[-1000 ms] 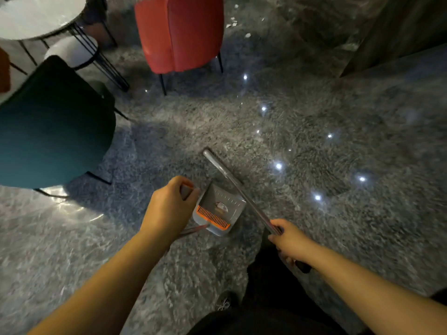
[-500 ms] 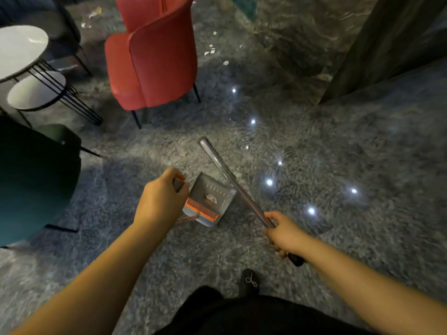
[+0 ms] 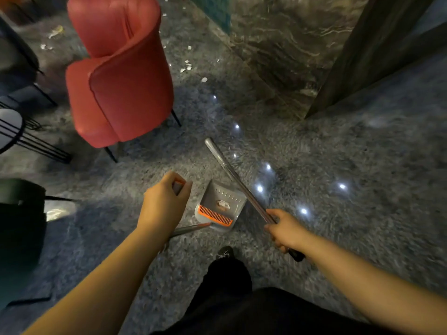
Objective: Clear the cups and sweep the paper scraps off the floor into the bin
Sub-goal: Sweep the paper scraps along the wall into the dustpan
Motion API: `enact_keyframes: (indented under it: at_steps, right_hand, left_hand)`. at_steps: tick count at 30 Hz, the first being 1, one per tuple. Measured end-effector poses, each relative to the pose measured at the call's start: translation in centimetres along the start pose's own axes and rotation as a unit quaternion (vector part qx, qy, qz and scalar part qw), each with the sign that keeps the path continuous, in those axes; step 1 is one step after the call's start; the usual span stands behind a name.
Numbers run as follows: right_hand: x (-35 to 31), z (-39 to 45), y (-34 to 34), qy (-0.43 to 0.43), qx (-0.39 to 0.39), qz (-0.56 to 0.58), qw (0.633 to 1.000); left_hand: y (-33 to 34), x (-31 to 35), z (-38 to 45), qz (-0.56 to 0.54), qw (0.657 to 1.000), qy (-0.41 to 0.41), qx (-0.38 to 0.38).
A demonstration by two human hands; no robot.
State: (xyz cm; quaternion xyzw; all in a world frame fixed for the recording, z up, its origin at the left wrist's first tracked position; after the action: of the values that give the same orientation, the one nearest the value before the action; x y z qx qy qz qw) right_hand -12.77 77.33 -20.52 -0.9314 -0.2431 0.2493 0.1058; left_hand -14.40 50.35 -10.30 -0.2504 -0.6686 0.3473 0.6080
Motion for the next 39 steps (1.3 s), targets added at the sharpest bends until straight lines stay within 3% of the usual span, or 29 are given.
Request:
enact_keyframes:
  at_steps: [13,29,39]
  right_hand:
    - [-15.2,8.6,-7.4,-0.002,0.031,0.047,0.998]
    - [-37.5,26.1,-22.7,-0.007,-0.029,0.01,1.0]
    - [-50.4,34.6,-25.1,0.004,-0.034,0.011,0.999]
  left_hand:
    - [1.0,3.6,20.4,0.008,0.999,0.042,-0.023]
    - [4.6,9.3,48.5,0.039,0.998,-0.001,0.039]
    - [3.3,8.2,63.0,0.01,0.998,-0.013,0.056]
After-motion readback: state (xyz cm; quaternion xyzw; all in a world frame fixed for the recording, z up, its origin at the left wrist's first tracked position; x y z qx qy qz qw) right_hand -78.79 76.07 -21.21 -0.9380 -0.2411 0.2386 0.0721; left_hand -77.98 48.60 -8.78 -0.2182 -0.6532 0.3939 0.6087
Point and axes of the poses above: each hand's wrist, its own z-axis towards the middle knuckle, its own y-axis out of the palm, x = y × z, the point moved 4 cm from there along z, towards the middle knuckle, and after that the axes turned 12 degrees about y, right-handed, at the moved point
